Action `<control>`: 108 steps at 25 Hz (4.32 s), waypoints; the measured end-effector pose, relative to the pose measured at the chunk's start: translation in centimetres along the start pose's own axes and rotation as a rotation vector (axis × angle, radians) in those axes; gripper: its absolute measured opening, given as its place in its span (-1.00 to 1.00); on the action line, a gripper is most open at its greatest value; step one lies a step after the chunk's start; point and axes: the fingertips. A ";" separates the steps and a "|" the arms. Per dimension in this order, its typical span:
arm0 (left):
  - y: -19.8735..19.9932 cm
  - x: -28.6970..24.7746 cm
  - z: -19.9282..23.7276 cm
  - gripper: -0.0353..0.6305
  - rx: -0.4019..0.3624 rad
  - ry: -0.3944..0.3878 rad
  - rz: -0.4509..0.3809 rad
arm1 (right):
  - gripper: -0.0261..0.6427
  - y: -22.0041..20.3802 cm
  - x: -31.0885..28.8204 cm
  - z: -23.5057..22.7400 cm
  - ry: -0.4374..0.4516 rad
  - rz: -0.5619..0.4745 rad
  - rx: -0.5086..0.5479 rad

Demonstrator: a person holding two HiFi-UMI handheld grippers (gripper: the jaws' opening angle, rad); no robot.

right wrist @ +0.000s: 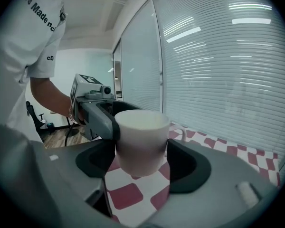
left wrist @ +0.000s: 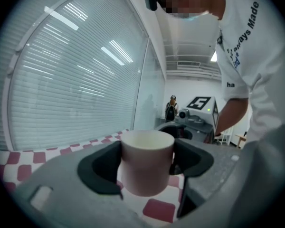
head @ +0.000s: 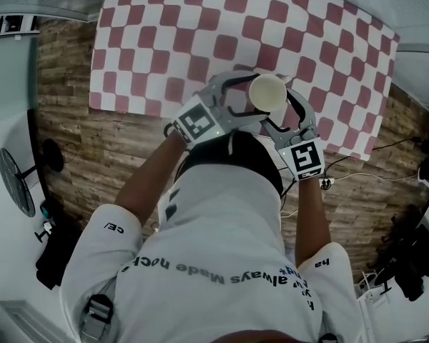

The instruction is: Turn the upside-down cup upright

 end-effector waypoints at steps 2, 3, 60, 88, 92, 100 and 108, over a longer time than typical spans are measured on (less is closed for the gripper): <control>-1.0 -0.2 -0.2 0.17 0.005 0.000 0.016 | 0.10 -0.9 -0.3 -0.1 -0.003 0.015 0.009; -1.5 -0.3 -0.2 0.17 0.009 0.000 0.023 | 0.10 -1.3 -0.5 -0.2 -0.005 0.025 0.014; -13.8 -2.6 -1.3 0.15 0.051 0.031 0.193 | 0.10 -12.7 -5.2 -2.0 -0.041 0.235 0.075; -14.9 -2.6 -2.5 0.16 -0.019 0.024 0.235 | 0.12 -14.5 -5.3 -1.7 -0.052 0.307 0.114; -14.0 -2.3 -2.5 0.18 -0.010 0.034 0.233 | 0.15 -13.9 -4.7 -1.6 -0.052 0.302 0.087; -11.6 -1.1 -2.2 0.20 -0.015 0.053 0.223 | 0.15 -12.0 -1.8 -2.2 -0.070 0.302 0.065; -6.9 1.0 -1.4 0.19 -0.024 0.141 0.182 | 0.06 -8.0 1.3 -1.9 -0.085 0.229 -0.001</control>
Point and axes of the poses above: the fingertips, and each gripper's own axes: x backward along the fingers, z to its left, y out of its top, and after that the axes turned 9 degrees about -x, right-handed
